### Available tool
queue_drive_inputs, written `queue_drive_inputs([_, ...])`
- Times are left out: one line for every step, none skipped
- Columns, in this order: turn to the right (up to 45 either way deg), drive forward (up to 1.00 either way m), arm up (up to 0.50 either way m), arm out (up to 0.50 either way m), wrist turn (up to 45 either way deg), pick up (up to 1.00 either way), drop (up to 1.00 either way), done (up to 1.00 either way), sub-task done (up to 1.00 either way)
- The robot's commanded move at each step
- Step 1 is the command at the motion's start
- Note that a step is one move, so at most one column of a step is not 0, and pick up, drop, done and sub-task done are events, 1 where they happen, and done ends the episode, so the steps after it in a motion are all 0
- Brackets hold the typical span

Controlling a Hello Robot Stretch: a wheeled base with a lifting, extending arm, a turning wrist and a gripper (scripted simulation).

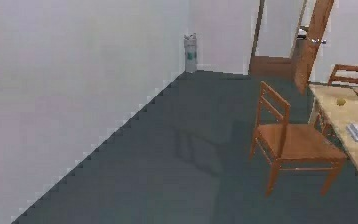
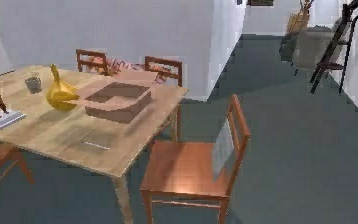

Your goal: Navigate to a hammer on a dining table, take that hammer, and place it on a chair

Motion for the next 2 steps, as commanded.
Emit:
queue_drive_inputs([0.0, 1.00, 0.00, 0.00, 0.0, 0.00, 0.00, 0.00, 0.00])
queue_drive_inputs([0.0, 0.45, 0.00, 0.00, 0.0, 0.00, 0.00, 0.00, 0.00])
